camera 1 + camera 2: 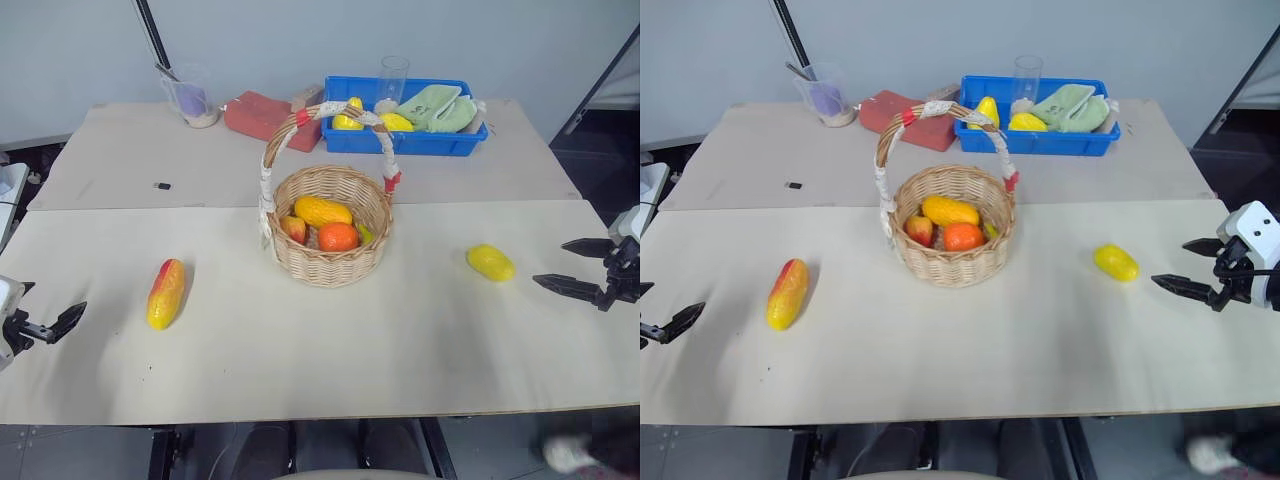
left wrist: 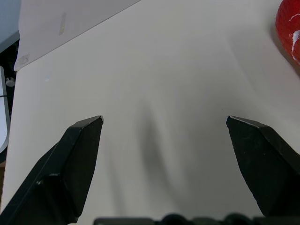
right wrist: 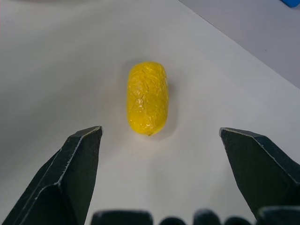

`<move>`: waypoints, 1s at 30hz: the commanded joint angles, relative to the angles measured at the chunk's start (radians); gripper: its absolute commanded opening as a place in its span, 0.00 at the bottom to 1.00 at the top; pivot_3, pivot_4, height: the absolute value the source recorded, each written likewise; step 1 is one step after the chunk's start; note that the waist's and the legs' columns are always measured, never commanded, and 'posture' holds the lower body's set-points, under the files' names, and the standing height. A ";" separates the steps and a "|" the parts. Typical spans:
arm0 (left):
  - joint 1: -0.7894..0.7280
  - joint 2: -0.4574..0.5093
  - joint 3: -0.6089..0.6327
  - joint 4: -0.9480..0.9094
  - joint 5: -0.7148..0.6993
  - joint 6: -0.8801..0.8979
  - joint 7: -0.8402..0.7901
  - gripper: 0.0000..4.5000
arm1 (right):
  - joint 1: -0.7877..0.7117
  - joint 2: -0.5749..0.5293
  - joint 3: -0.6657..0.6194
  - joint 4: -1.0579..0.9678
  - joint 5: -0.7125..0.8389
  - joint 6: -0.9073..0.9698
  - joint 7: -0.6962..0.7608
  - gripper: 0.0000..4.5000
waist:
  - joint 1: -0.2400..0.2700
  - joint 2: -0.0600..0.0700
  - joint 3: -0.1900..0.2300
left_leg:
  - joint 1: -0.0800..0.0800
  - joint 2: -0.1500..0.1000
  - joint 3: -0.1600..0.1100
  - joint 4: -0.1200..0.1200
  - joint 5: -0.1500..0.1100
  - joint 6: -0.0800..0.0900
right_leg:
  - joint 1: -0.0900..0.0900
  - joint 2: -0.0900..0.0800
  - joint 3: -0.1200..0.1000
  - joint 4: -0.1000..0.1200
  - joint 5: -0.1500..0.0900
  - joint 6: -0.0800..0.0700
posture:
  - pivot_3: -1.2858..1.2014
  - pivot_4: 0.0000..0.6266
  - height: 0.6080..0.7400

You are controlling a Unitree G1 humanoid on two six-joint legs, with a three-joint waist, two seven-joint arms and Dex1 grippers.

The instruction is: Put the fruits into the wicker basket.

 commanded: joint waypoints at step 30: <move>0.006 -0.041 0.074 -0.115 -0.125 0.076 -0.074 1.00 | -0.040 0.025 -0.013 -0.035 0.022 0.011 0.004 0.99 | 0.000 0.000 0.000 | 0.000 0.000 0.001 0.000 0.000 0.000 | 0.000 0.003 -0.001 0.000 0.000 0.000 | 0.52 0.24 1.00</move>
